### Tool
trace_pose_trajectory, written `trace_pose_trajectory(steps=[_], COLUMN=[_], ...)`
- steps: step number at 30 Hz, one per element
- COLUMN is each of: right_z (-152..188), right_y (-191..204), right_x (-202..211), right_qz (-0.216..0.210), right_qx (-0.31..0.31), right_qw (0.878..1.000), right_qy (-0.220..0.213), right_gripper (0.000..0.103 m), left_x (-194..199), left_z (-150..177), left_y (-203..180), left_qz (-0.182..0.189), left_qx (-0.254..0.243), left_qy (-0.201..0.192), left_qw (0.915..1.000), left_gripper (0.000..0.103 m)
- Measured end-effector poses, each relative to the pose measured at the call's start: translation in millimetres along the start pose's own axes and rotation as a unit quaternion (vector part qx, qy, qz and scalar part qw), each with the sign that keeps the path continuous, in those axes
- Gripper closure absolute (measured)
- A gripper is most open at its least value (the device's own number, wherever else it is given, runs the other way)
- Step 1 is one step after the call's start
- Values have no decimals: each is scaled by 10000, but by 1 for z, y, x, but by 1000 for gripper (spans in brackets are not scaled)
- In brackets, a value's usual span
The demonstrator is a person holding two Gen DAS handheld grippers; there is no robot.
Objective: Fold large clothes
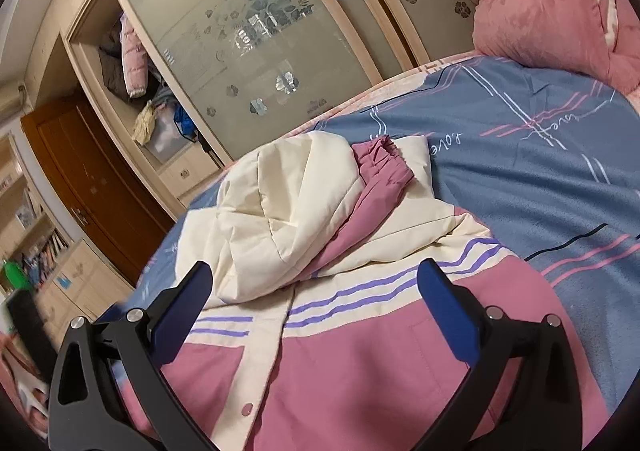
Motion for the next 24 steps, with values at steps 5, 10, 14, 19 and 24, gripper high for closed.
trace_pose_trajectory(steps=[5,10,14,19,24], right_z=[13,-1,-41,-102,-91], right_y=[22,61,132,183,153], right_x=[1,-2,-53,-148,-255], right_qz=[351,718,523,578,1464], right_qx=[652,909,1274,1503,1744], right_qw=[9972,9932,9904,9869,9718], right_qy=[-126,-147,113,87,610], right_gripper=[1,1,1,1,1], left_x=[14,29,33,32,32], left_z=[16,5,-3,-7,-11], left_y=[12,0,0,12,19], left_qz=[-187,-485,-285,-164,2], left_qx=[407,-322,-290,126,351], left_qy=[-53,-18,48,93,176], left_qw=[9990,9983,9992,9997,9992], left_gripper=[2,2,2,2,2])
Point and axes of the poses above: each gripper's, at about its wrist camera, not at the fingertips, and x roughly against the way its jaws point, y to its left, z to its underside, the point moved 9 cm from there along -x, roughly the way its jaws point, and after that the axes turned 15 degrees about z, right-handed, at the moved point
